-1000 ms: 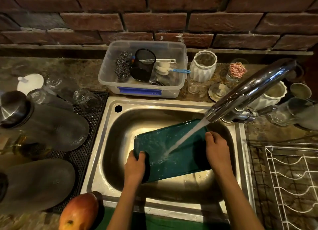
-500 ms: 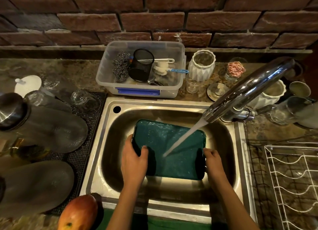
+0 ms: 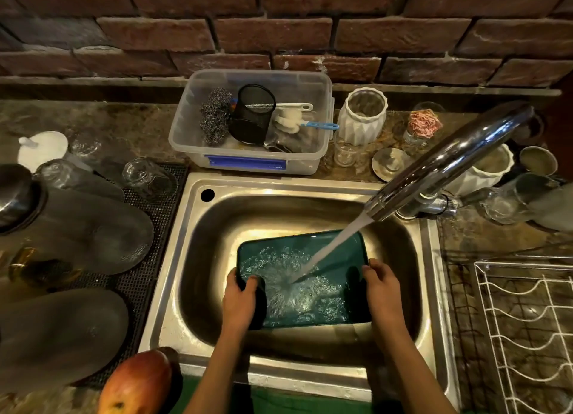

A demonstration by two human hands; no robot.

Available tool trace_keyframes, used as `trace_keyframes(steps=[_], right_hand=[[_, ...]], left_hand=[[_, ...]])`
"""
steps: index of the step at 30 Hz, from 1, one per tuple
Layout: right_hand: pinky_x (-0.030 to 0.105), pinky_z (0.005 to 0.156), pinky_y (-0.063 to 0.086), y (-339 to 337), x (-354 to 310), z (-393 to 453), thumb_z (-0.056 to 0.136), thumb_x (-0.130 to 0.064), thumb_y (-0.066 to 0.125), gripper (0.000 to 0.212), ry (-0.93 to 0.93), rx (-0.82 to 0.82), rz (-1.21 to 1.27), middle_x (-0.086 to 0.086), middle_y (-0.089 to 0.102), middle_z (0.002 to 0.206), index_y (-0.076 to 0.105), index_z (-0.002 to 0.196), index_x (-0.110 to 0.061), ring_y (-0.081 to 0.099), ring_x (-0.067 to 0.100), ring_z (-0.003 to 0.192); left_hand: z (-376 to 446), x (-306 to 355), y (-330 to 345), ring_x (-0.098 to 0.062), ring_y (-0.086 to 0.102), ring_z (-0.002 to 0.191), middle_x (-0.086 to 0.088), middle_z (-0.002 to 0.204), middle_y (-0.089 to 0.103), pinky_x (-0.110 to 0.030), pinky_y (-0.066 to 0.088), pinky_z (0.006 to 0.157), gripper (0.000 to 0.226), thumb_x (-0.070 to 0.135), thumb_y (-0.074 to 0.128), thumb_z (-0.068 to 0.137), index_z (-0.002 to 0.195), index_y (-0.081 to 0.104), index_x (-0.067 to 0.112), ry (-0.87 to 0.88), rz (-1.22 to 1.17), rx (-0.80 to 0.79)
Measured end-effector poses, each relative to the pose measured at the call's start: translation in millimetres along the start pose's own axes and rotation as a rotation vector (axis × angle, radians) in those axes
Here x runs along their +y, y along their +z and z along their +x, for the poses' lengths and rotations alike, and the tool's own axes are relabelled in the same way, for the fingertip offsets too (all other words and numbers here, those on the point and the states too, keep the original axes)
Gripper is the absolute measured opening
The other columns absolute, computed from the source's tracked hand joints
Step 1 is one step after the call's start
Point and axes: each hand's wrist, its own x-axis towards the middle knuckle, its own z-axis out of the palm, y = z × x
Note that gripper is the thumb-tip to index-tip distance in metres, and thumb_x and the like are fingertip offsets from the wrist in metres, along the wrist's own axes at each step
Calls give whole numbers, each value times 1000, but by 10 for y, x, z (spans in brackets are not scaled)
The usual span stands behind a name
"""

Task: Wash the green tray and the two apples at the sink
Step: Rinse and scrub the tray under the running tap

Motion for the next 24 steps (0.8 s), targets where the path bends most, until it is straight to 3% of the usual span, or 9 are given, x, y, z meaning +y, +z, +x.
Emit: trace_keyframes(steps=[3,6,10,14,17,19,21,24], right_hand=[[44,89,51,17,72,126,99,-15,53,22,65,-9,0,12,67,104,62,118,-11,63,30,98],[49,96,49,18,222,255,98,-14,53,23,142,13,65,13,66,108,63,119,-12,62,28,99],[44,92,51,34,424,368,98,-13,52,15,198,37,89,13,66,107,65,105,-18,62,27,95],[51,93,53,56,551,470,98,-15,53,13,253,23,90,11,67,102,63,105,-17,64,33,100],[41,67,56,68,612,530,99,-16,52,19,270,12,82,12,66,90,65,111,-10,64,31,81],[35,60,52,79,618,545,98,-15,52,16,261,15,65,12,66,87,67,105,-13,63,28,74],[38,65,54,93,623,564,97,-14,53,16,252,19,58,12,68,88,68,96,-19,64,29,76],[50,80,54,109,635,588,97,-15,53,18,231,-7,24,18,69,97,69,105,-12,66,35,87]], left_hand=[[70,-17,40,-37,60,107,-16,119,63,-48,50,95,41,20,57,97,136,49,11,-39,42,-26],[127,4,95,-31,58,101,-10,114,59,-41,49,92,47,18,58,95,140,44,14,-43,51,-22],[242,36,184,-34,61,109,-16,122,61,-45,49,98,51,7,60,92,141,44,10,-28,41,-42],[352,-4,220,-39,63,107,-19,122,63,-52,52,95,51,7,58,91,140,46,12,-38,50,-67],[423,-72,228,-40,63,106,-19,120,64,-55,51,95,50,7,58,91,138,48,15,-40,62,-82],[471,-99,233,-40,64,105,-19,118,65,-55,51,95,48,5,59,89,135,50,15,-30,76,-82],[513,-120,238,-39,64,104,-17,116,66,-55,51,95,45,4,60,87,130,53,17,-20,88,-85],[518,-122,232,-35,65,103,-10,111,67,-53,52,96,43,2,61,85,119,53,27,-7,86,-92]])
